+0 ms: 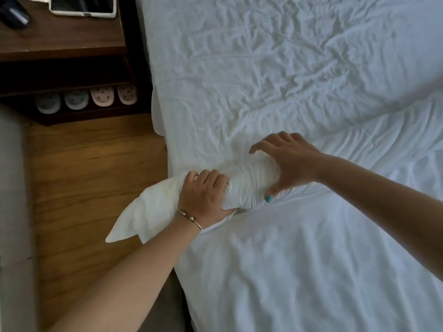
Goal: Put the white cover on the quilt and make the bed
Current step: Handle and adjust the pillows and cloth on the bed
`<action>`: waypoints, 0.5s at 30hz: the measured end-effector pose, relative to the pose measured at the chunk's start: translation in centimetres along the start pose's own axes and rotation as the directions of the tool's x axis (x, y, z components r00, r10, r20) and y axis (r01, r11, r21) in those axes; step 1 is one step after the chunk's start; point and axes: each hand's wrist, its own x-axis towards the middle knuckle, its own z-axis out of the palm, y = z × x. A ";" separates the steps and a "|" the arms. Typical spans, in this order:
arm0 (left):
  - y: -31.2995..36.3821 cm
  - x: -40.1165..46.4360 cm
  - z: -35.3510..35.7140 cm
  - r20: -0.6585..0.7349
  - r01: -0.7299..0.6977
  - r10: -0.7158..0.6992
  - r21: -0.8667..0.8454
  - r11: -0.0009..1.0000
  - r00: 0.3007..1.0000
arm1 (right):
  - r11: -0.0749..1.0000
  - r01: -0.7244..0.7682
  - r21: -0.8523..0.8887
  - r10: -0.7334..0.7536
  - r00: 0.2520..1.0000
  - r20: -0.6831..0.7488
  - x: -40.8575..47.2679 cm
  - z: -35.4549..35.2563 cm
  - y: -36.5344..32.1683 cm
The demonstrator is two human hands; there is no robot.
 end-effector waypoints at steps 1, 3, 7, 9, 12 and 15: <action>-0.1 0.0 0.0 -0.005 -0.008 0.008 -0.010 1.000 1.000 | 1.000 -0.001 0.005 0.001 0.997 0.079 1.4 -0.2 -0.5; -0.8 0.6 -0.2 -0.022 -0.016 0.015 -0.040 0.999 1.000 | 1.000 -0.012 0.015 0.010 0.991 0.130 3.4 0.7 -1.7; -2.3 1.9 -0.9 0.087 -0.048 0.052 -0.056 0.997 0.995 | 0.993 -0.112 0.037 0.115 0.987 -0.111 3.1 3.2 -2.8; -1.7 1.7 -1.9 0.167 -0.057 0.065 -0.053 0.997 0.984 | 0.991 -0.132 0.008 0.130 0.961 -0.243 1.9 4.4 -3.3; -1.5 2.4 -5.5 0.454 -0.022 0.084 -0.141 0.990 0.887 | 0.992 -0.121 0.037 0.123 0.854 -0.505 -0.8 7.8 -4.6; -2.2 3.8 -7.3 0.671 0.057 0.086 -0.188 0.980 0.737 | 0.990 -0.138 0.035 0.119 0.671 -0.732 -4.5 12.1 -5.8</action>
